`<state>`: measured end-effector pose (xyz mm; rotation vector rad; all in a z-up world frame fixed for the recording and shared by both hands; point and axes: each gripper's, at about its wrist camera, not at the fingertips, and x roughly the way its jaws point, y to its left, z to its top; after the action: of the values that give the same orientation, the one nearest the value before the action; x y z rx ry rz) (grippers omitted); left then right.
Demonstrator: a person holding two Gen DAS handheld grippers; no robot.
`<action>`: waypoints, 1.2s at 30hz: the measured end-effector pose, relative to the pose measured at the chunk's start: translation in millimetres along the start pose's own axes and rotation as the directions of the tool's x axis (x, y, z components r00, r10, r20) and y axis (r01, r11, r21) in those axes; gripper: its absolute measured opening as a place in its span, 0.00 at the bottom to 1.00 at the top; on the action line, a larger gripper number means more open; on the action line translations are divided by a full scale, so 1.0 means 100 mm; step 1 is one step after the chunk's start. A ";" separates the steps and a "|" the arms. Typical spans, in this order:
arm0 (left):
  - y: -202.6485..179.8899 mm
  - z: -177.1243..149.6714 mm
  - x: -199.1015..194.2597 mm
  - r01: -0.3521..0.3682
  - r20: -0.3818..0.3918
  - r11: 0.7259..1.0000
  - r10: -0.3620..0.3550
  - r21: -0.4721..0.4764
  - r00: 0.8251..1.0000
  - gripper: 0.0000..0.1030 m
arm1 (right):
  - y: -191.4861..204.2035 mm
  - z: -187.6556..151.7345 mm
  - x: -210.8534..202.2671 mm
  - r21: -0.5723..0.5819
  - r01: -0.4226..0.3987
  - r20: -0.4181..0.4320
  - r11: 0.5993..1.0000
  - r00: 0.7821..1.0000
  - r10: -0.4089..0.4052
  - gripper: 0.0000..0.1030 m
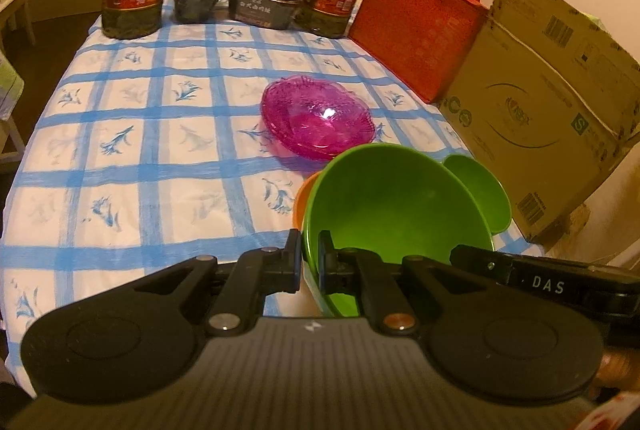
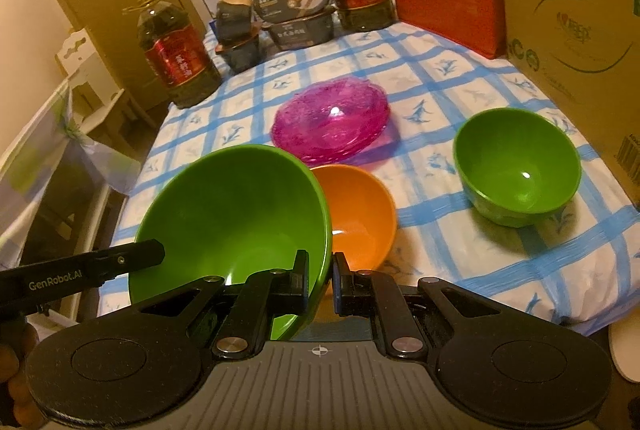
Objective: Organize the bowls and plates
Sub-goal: 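Lift the large green bowl with both grippers and lower it into the orange bowl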
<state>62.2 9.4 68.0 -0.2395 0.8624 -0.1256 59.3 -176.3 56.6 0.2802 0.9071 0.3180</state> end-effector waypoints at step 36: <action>0.05 0.22 1.05 -0.026 -0.094 0.999 0.023 -0.038 0.995 0.06 | -0.44 0.31 0.89 -0.013 0.062 -0.099 0.998 0.993 -0.063 0.11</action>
<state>147.1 -4.3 3.1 -0.2614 0.9617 -0.0976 142.5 -185.8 -5.9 0.2283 1.0101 0.2802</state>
